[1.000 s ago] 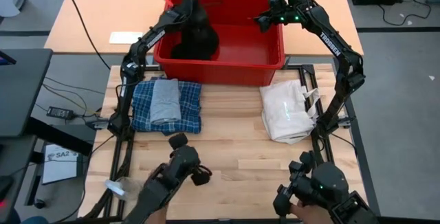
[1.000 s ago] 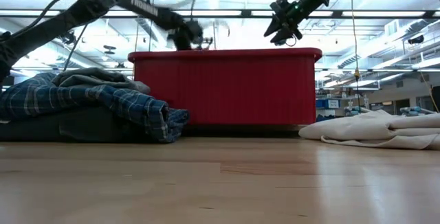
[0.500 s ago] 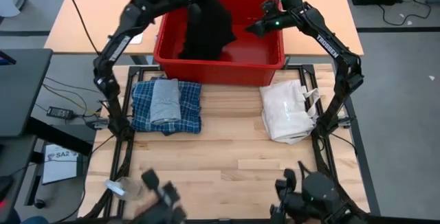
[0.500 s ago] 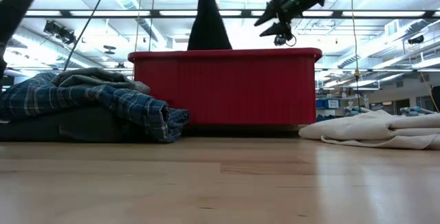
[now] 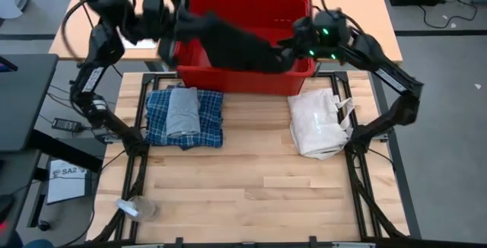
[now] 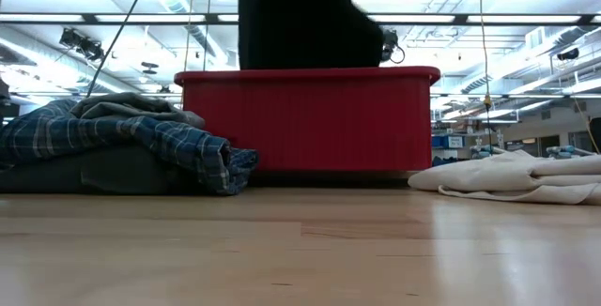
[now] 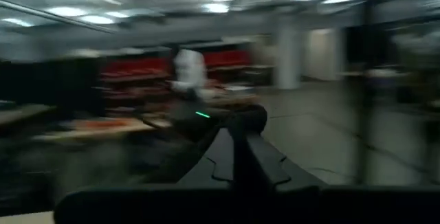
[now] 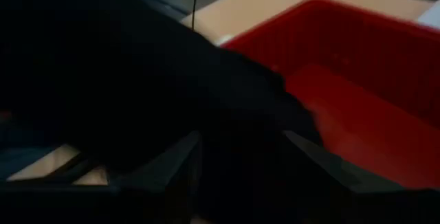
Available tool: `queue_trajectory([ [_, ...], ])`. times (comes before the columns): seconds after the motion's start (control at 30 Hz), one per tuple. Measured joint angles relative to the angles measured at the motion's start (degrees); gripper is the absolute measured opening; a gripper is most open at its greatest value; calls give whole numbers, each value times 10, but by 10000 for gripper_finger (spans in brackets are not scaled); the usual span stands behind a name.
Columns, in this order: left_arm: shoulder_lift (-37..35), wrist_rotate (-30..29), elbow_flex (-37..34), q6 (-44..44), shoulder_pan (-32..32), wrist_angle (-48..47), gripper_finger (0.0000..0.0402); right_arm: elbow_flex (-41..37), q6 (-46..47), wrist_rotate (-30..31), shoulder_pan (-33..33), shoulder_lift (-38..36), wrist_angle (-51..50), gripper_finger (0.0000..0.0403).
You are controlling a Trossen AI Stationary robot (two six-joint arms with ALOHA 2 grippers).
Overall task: Fold Laundry from Bin
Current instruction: Remove the black shirt from the laundry bin
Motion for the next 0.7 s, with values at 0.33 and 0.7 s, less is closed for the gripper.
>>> queue_trajectory([
  [0.33, -13, -13, 0, 29, -234, -182, 11, 0, 138, 106, 154, -76, -99, 203],
  [0.7, 58, -341, -1, -9, -392, -300, 11, 0, 150, 102, 237, -78, -200, 203],
])
